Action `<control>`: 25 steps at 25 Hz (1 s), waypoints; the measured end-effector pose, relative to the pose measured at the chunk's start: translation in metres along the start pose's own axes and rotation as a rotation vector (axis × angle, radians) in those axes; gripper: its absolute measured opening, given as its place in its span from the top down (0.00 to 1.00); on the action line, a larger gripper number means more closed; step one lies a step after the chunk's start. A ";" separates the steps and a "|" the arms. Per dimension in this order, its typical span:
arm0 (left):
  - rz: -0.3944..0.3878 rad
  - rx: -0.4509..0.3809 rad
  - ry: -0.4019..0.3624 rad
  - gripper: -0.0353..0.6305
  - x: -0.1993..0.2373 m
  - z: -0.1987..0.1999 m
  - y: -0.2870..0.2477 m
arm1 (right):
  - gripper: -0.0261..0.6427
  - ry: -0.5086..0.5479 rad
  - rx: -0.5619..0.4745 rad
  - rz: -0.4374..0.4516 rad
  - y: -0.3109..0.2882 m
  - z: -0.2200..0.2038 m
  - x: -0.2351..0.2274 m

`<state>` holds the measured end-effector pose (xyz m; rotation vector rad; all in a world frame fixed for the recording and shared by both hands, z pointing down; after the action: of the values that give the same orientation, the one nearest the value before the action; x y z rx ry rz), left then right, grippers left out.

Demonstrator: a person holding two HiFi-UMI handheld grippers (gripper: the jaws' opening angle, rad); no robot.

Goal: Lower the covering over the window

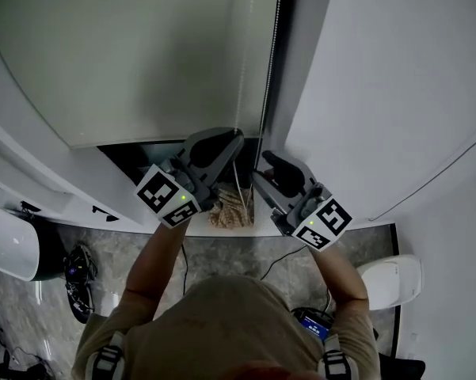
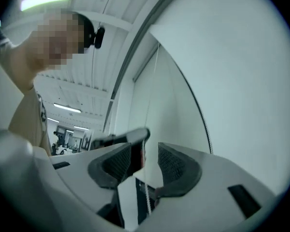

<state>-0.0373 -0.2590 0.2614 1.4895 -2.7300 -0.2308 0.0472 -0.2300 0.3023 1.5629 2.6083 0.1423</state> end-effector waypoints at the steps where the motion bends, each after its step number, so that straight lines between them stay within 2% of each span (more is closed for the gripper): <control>1: -0.005 0.015 0.006 0.91 0.000 -0.005 0.002 | 0.72 0.008 -0.035 -0.019 -0.001 0.019 -0.004; 3: -0.031 0.052 0.027 0.91 -0.006 -0.021 0.002 | 0.72 0.062 -0.061 -0.053 -0.014 0.051 -0.008; 6: -0.080 0.088 0.079 0.91 -0.027 -0.046 0.004 | 0.78 0.129 -0.038 -0.085 -0.041 0.075 -0.007; 8: -0.095 0.078 0.111 0.91 -0.036 -0.053 0.009 | 0.86 0.129 -0.018 -0.082 -0.051 0.079 -0.004; 10: -0.080 0.057 0.105 0.91 -0.038 -0.052 0.015 | 0.93 0.120 -0.018 -0.075 -0.053 0.079 -0.002; 12: -0.067 0.003 0.105 0.91 -0.032 -0.044 0.025 | 0.94 0.121 -0.032 -0.094 -0.050 0.077 -0.004; 13: -0.066 -0.051 0.133 0.88 -0.024 -0.036 0.031 | 0.94 0.111 -0.035 -0.105 -0.047 0.073 -0.008; 14: -0.060 -0.116 0.162 0.78 -0.015 -0.022 0.035 | 0.94 0.086 -0.027 -0.106 -0.044 0.067 -0.013; 15: -0.049 -0.174 0.169 0.75 -0.006 -0.004 0.036 | 0.94 0.056 -0.006 -0.097 -0.042 0.057 -0.014; 17: -0.030 -0.220 0.088 0.71 0.003 0.037 0.028 | 0.94 0.021 0.059 -0.071 -0.041 0.032 -0.007; 19: -0.046 -0.170 -0.028 0.68 -0.003 0.070 0.010 | 0.94 0.012 0.104 -0.052 -0.041 0.009 0.008; 21: -0.083 -0.073 -0.075 0.69 -0.012 0.084 -0.009 | 0.94 0.000 0.108 -0.040 -0.040 -0.002 0.018; 22: -0.095 -0.027 -0.068 0.81 -0.013 0.085 -0.015 | 0.94 -0.004 0.103 -0.037 -0.039 -0.003 0.020; 23: -0.100 0.000 -0.048 0.89 -0.012 0.084 -0.018 | 0.94 -0.007 0.098 -0.037 -0.039 -0.003 0.022; 25: -0.095 0.002 -0.004 0.91 -0.009 0.083 -0.016 | 0.94 -0.005 0.097 -0.044 -0.035 0.000 0.025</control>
<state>-0.0265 -0.2501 0.1775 1.6232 -2.6663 -0.2334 0.0045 -0.2248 0.2971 1.5310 2.6814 0.0094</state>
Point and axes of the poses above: the fingertips, and each gripper's own axes: y backward along the fingers, x to its left, z out of its top, the point moved 3 cm from there along y, backward along the fingers, and after that the axes turned 9 degrees about x, right-handed, at the moved point
